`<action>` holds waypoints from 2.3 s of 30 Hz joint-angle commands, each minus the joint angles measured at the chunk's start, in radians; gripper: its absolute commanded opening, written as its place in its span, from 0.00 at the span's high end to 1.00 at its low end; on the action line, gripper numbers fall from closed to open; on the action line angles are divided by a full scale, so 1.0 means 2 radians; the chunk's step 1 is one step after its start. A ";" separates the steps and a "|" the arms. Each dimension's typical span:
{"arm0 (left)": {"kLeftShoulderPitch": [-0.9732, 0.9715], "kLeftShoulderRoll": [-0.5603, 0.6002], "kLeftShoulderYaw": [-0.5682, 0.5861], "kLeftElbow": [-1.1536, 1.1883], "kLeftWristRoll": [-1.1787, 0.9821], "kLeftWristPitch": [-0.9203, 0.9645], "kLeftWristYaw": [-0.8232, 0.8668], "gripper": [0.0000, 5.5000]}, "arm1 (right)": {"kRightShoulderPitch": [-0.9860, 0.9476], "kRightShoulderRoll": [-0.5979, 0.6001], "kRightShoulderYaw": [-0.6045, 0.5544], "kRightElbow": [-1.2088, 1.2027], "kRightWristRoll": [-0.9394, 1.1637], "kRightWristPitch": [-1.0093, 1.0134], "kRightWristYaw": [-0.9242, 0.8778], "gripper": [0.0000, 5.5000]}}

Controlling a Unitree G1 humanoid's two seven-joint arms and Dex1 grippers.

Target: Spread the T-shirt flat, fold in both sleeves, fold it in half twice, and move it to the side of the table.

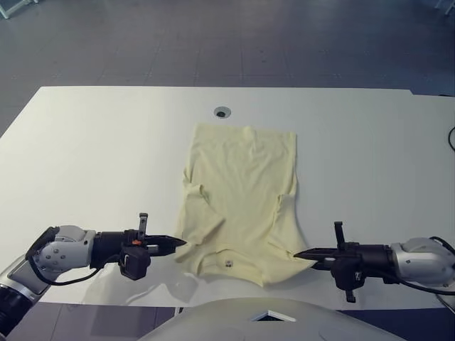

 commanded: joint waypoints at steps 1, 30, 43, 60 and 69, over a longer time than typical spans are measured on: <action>0.024 0.046 0.028 -0.057 -0.070 0.072 -0.039 1.00 | 0.001 -0.046 -0.032 -0.053 0.098 0.101 0.054 1.00; 0.137 0.033 0.368 -0.257 -0.329 0.520 -0.262 1.00 | -0.081 -0.058 -0.197 -0.066 0.373 0.501 0.240 1.00; -0.182 -0.089 0.145 -0.023 -0.193 0.552 -0.303 1.00 | -0.390 0.110 0.034 0.178 0.159 0.448 0.271 1.00; -0.300 -0.184 0.112 0.129 -0.101 0.530 -0.319 1.00 | -0.474 0.171 0.038 0.345 0.067 0.381 0.300 1.00; -0.338 -0.226 0.090 0.250 -0.024 0.458 -0.318 1.00 | -0.490 0.210 0.039 0.427 0.024 0.339 0.278 1.00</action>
